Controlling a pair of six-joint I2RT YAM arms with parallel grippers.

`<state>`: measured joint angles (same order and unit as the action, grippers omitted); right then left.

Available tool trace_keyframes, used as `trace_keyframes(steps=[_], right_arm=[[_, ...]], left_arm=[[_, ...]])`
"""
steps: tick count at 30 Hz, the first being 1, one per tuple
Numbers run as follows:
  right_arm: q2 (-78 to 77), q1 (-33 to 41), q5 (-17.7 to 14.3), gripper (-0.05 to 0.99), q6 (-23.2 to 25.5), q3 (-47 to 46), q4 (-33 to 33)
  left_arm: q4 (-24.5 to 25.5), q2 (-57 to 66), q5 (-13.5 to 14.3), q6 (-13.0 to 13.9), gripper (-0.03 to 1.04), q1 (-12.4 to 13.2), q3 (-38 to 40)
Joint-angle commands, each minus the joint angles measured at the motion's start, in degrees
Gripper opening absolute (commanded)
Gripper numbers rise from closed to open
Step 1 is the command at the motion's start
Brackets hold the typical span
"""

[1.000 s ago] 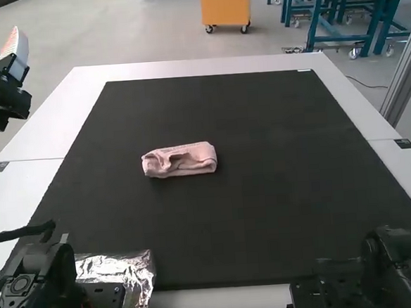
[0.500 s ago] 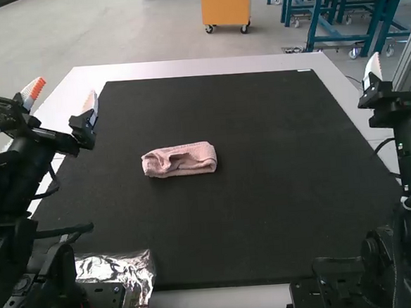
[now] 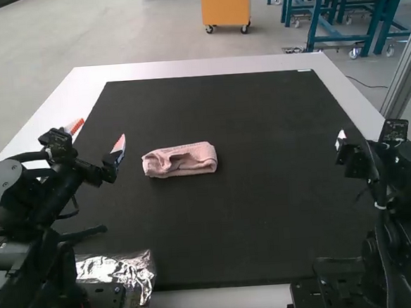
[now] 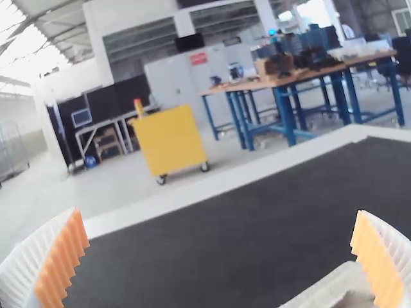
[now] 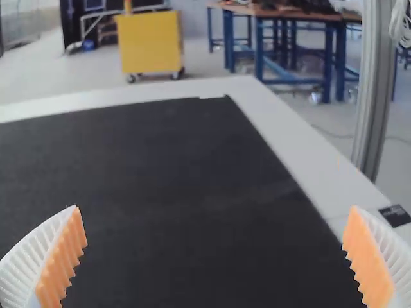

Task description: Fold the towel.

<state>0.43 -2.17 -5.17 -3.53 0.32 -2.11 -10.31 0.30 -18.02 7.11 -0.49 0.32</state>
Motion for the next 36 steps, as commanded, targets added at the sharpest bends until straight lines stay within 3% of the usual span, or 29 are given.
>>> trace_keyframes(steps=[1,6,7,8,10,12,15,36], right_arm=[[-0.4,-0.6,1.2,0.92,-2.5,-0.4,0.6],[-0.4,-0.6,1.5,0.92,-2.6,-0.4,0.5],[-0.4,-0.6,2.0,0.92,-2.6,-0.4,0.6],[-0.4,-0.6,2.9,0.92,-2.6,-0.4,0.9],[-0.4,-0.6,6.2,0.92,-2.7,-0.4,1.9],[-0.4,-0.6,6.5,0.92,-2.7,-0.5,2.0],[-0.4,-0.6,6.5,0.92,-2.7,-0.4,2.0],[-0.4,-0.5,6.5,0.92,-2.7,-0.4,2.0]], left_arm=[[3.1,-0.3,0.8,-3.4,0.91,0.1,-0.3],[3.3,-0.3,3.8,-5.2,0.82,2.3,-0.3],[3.9,-0.3,3.8,-5.4,0.86,2.9,-0.3],[5.2,-0.3,3.7,-5.4,0.97,3.5,-0.3],[6.9,-0.3,2.6,-5.7,0.98,4.5,-0.3],[8.8,-0.3,-0.8,-5.2,0.98,5.6,-0.3],[11.8,-0.3,-0.8,-3.1,0.98,6.8,-0.3],[11.9,-0.3,-0.8,-2.9,0.97,6.6,-0.3]])
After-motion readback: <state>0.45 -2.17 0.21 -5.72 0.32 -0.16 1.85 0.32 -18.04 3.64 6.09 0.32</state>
